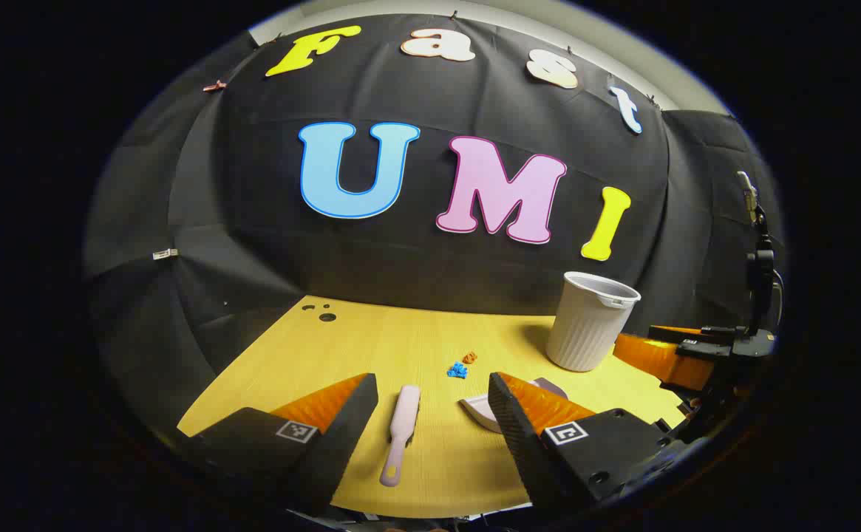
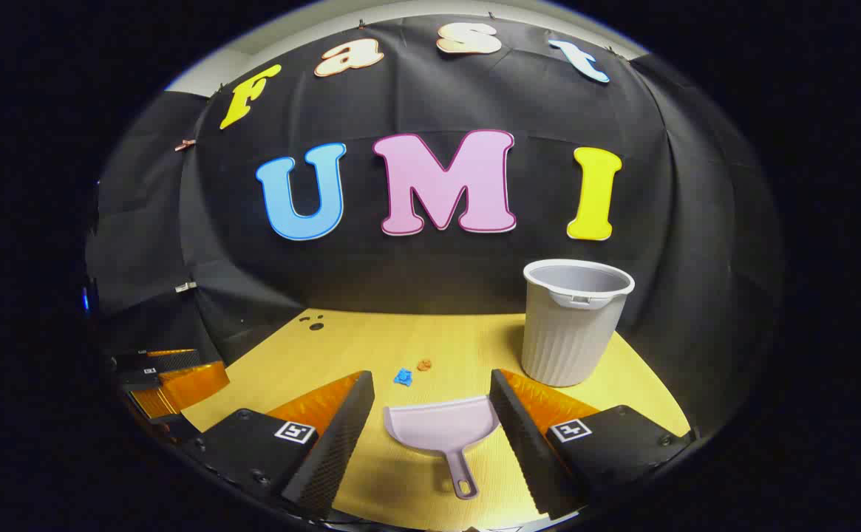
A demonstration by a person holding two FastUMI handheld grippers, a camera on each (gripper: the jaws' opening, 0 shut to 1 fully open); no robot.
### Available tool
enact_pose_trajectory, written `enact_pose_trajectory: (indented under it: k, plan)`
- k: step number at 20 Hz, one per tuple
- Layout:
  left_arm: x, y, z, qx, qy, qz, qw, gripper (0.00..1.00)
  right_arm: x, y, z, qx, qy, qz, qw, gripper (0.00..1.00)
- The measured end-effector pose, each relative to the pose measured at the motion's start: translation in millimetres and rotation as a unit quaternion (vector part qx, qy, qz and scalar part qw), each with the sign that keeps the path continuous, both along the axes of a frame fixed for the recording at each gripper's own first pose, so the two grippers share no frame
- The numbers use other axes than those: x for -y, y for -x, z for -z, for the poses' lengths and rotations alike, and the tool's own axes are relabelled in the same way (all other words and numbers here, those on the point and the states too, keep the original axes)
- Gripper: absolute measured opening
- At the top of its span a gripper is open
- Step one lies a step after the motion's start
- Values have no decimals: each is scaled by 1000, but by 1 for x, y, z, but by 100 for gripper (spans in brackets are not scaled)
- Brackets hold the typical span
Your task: Pick up the small broom and dustpan from the desktop, sweep the trash into the dustpan with the broom, and then empty the trash into the garbage bin.
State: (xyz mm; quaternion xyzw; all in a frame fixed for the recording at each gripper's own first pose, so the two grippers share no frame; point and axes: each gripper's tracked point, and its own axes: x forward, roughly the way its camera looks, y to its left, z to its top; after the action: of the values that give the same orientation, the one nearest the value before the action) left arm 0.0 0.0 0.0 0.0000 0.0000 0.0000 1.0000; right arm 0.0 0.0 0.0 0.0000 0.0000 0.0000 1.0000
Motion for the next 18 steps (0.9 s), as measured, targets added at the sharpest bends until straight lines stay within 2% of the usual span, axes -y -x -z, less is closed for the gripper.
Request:
enact_pose_trajectory:
  k: [10,18]
  plan:
    - [4,-12,18,-23,10,0,1000,96,20,-15,47,-91,-30,13,995,98]
    - [-4,-27,32,-44,27,-14,999,96,31,-39,92,-173,-37,19,984,99]
